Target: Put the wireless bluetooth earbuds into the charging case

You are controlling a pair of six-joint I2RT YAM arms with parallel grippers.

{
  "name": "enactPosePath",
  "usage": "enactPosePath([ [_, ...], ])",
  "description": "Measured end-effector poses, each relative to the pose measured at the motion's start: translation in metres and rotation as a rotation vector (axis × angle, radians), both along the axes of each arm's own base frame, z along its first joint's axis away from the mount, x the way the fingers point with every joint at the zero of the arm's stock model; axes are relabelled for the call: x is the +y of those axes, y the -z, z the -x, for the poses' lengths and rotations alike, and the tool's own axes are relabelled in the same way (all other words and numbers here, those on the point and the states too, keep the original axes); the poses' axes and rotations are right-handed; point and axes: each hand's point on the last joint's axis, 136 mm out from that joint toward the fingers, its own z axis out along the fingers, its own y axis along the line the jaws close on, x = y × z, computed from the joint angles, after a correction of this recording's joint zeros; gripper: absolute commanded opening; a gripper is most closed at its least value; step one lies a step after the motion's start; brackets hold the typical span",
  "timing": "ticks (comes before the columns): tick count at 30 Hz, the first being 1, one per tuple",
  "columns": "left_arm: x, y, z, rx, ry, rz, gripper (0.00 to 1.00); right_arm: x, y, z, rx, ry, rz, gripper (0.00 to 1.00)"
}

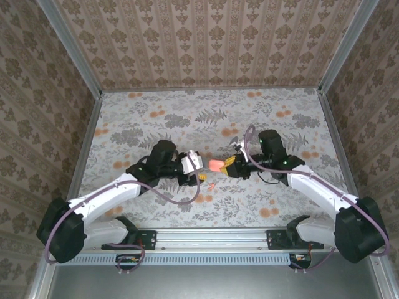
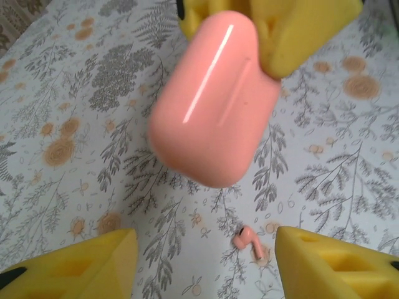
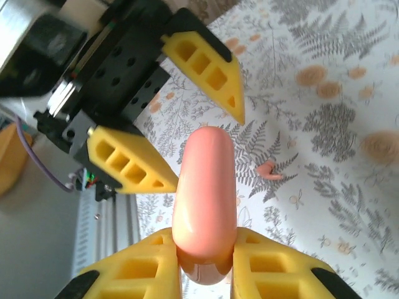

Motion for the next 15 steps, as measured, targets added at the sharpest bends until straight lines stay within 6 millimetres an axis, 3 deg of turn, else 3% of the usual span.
enactPosePath([
  [7,-0.006,-0.015,0.009,0.055,0.044,0.147,0.49,0.0,-0.015,0.009,-0.271,-0.117,-0.034,0.2],
  [15,-0.015,-0.041,0.02,0.064,0.129,0.26,0.47,0.002,-0.025,0.013,-0.354,-0.188,-0.089,0.2],
])
